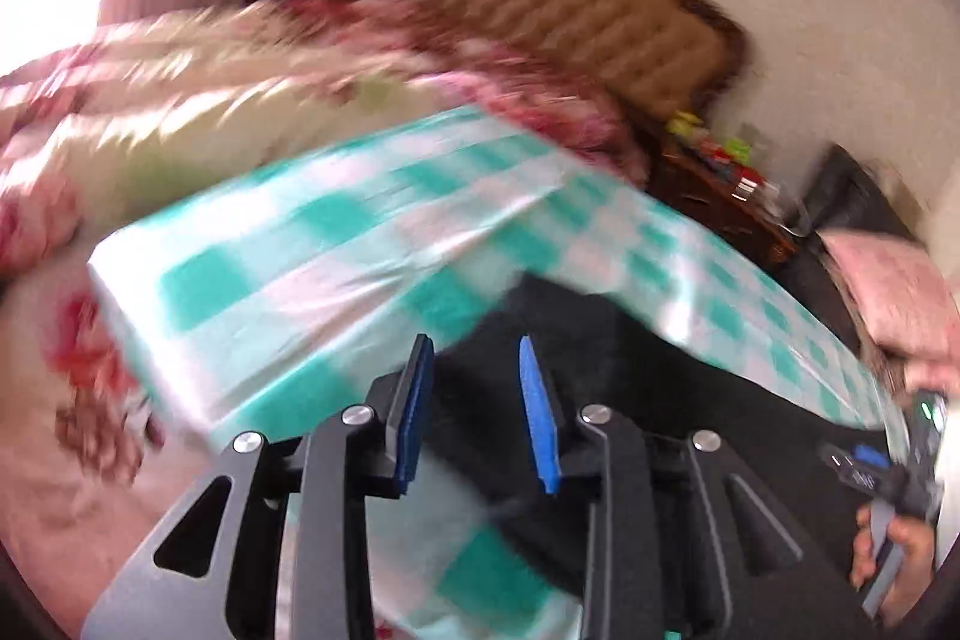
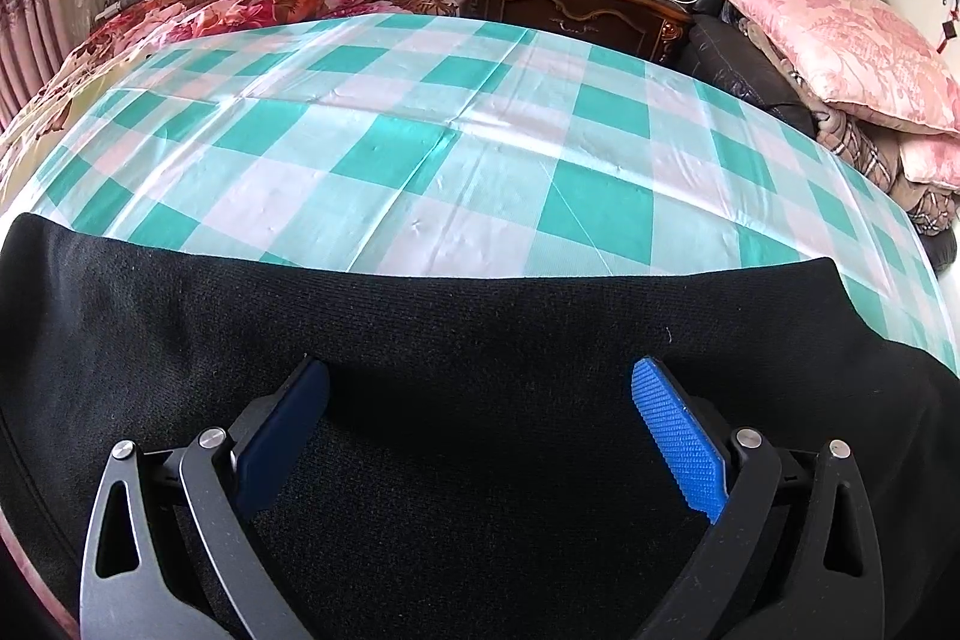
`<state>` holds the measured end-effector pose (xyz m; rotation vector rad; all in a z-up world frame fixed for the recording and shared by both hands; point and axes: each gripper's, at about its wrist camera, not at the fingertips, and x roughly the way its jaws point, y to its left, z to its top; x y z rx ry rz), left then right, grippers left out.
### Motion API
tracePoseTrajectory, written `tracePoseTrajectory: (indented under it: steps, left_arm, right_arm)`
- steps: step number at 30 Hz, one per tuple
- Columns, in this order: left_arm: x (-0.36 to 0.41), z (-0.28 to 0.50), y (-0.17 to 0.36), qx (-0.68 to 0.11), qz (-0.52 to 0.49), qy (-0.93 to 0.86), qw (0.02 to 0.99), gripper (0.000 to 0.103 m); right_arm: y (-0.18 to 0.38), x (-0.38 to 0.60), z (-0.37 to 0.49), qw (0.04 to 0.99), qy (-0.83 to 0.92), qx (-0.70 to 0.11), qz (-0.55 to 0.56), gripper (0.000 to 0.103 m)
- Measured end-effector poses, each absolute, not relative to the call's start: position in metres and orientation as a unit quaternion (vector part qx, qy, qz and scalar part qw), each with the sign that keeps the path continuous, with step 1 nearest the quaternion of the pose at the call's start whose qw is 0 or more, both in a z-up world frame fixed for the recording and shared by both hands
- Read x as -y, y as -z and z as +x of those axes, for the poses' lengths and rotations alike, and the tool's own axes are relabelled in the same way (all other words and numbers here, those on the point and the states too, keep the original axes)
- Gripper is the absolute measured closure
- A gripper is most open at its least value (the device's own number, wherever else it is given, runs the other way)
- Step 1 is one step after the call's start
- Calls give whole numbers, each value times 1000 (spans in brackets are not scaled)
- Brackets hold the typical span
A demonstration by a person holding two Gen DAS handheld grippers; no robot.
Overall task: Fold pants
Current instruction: 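Pinch the folded pants edge with the left gripper and release it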
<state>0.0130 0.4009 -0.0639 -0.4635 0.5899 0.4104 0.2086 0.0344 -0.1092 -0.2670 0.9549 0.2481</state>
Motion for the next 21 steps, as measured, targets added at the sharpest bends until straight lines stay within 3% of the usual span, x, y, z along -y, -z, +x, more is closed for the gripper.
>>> tracePoseTrajectory:
  steps: [5,11,14,17,19,21]
  left_arm:
    - [-349,65,66,-314,-151,-134,928,71]
    - [-344,135,114,-432,-133,-147,880,73]
    - [-341,141,107,-432,-143,-159,876,72]
    - [-320,124,81,-373,-115,-146,909,46]
    - [-307,111,74,-352,-118,-133,919,22]
    - [-289,98,79,-364,-125,-115,916,19]
  right_arm:
    - [109,-34,209,872,-120,-458,-125,5]
    - [109,-33,210,871,-122,-461,-120,5]
    - [110,-33,210,871,-122,-461,-119,5]
    - [110,-33,210,871,-122,-461,-119,5]
    - [110,-33,210,871,-122,-461,-118,5]
    - [110,-33,210,871,-122,-461,-118,5]
